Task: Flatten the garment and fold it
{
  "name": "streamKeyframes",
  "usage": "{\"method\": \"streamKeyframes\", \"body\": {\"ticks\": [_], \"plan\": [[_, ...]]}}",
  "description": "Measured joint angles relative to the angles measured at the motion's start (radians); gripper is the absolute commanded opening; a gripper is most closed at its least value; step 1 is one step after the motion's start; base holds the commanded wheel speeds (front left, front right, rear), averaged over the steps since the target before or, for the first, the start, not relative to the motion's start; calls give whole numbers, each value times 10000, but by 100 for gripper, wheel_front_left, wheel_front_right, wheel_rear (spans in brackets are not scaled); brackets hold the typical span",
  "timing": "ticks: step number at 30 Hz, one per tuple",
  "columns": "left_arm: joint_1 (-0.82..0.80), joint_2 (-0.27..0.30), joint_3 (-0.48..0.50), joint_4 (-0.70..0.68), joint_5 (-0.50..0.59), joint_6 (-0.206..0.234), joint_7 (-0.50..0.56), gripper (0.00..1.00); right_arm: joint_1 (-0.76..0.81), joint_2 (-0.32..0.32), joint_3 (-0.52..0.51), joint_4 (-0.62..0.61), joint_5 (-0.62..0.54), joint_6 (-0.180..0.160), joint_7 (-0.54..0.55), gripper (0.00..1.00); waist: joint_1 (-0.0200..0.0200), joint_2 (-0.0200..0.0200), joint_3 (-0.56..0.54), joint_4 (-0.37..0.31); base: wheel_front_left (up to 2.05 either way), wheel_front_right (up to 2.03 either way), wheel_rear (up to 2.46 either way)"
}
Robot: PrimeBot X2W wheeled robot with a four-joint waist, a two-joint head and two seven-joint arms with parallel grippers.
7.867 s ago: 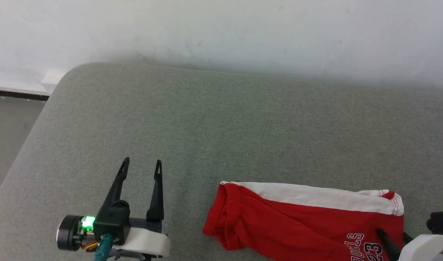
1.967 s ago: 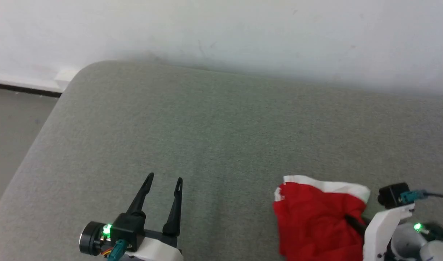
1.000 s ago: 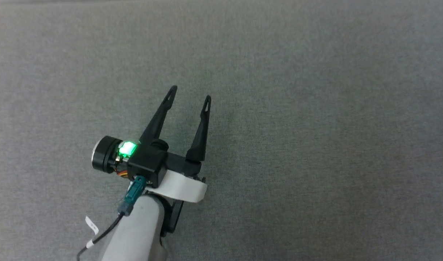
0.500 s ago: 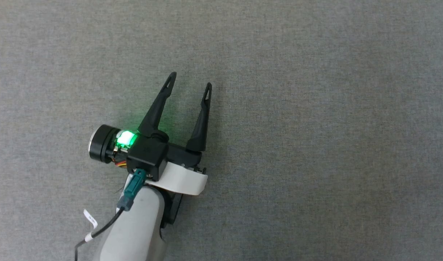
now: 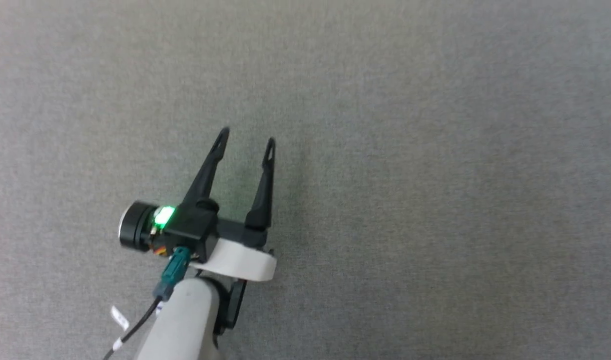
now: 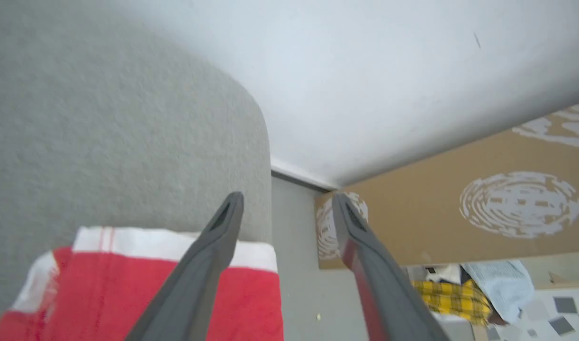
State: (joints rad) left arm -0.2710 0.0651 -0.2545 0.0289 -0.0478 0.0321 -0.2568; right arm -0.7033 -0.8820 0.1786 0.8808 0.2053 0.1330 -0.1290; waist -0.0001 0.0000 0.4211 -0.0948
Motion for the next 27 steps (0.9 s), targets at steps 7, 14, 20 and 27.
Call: {"method": "streamKeyframes", "body": {"ticks": [7,14,20,27], "plan": [[867,-2,662,201,-418,130,-2,100,-314,1174,-865,-1643,786,-2,-755,100,-1,0,-1240,-93,0,0,0],[1321,-6,1068,182,-447,274,-2,100,797,2527,-1515,-3776,1051,-2,-1016,100,-3,0,-2193,-17,0,0,0],[1834,-6,1231,161,-445,314,-2,100,2735,4291,-2447,-6460,522,-2,-1141,100,-1,0,-2838,206,0,0,0],[2104,10,1279,305,-412,303,-2,100,5046,6408,-2734,-8295,-58,-2,-1175,100,0,0,-3279,544,0,0,0]]}}
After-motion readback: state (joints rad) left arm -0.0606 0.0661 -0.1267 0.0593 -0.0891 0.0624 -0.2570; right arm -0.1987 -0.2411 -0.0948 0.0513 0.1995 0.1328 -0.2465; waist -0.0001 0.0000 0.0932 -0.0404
